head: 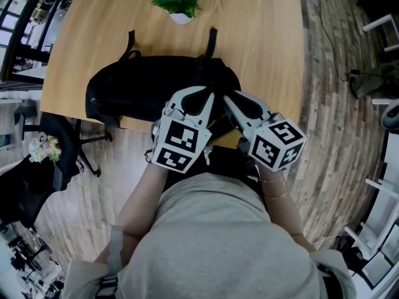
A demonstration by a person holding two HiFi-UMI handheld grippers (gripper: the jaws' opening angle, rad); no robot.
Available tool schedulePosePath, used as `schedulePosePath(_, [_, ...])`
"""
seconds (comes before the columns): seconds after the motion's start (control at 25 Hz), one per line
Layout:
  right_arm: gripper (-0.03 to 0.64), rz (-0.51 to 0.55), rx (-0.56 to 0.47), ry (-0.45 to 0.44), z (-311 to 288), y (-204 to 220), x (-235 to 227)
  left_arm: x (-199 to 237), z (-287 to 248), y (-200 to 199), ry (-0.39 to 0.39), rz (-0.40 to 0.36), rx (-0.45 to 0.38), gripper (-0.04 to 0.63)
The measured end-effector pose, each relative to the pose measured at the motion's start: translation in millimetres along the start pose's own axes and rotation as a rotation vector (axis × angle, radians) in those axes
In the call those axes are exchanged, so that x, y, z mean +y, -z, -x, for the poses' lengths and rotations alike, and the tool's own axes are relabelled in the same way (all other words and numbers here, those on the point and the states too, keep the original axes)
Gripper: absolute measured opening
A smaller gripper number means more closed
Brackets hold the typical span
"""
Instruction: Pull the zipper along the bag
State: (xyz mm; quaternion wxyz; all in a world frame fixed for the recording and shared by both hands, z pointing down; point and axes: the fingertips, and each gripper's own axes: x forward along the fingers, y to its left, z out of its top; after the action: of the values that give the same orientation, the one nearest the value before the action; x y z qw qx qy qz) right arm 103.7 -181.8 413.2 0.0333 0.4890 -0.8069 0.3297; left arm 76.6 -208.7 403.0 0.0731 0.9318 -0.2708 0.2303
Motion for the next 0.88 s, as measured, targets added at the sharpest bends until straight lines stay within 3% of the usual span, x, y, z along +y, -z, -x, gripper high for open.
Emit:
schedulePosePath(0.28, [0.072,0.031,-0.002,0.017,2,-1,-2,10,10,3,0.006,0.141,0.003,0.021])
schedulePosePath(0.72, [0.069,0.048,0.003,0.033,5,-2,-5,26,28,16,-0.07,0.14,0.012,0.023])
schedulePosePath(0.88, [0.071,0.048,0.005,0.035,5,-3,-7,38,39,26,-0.114,0.184,0.019,0.023])
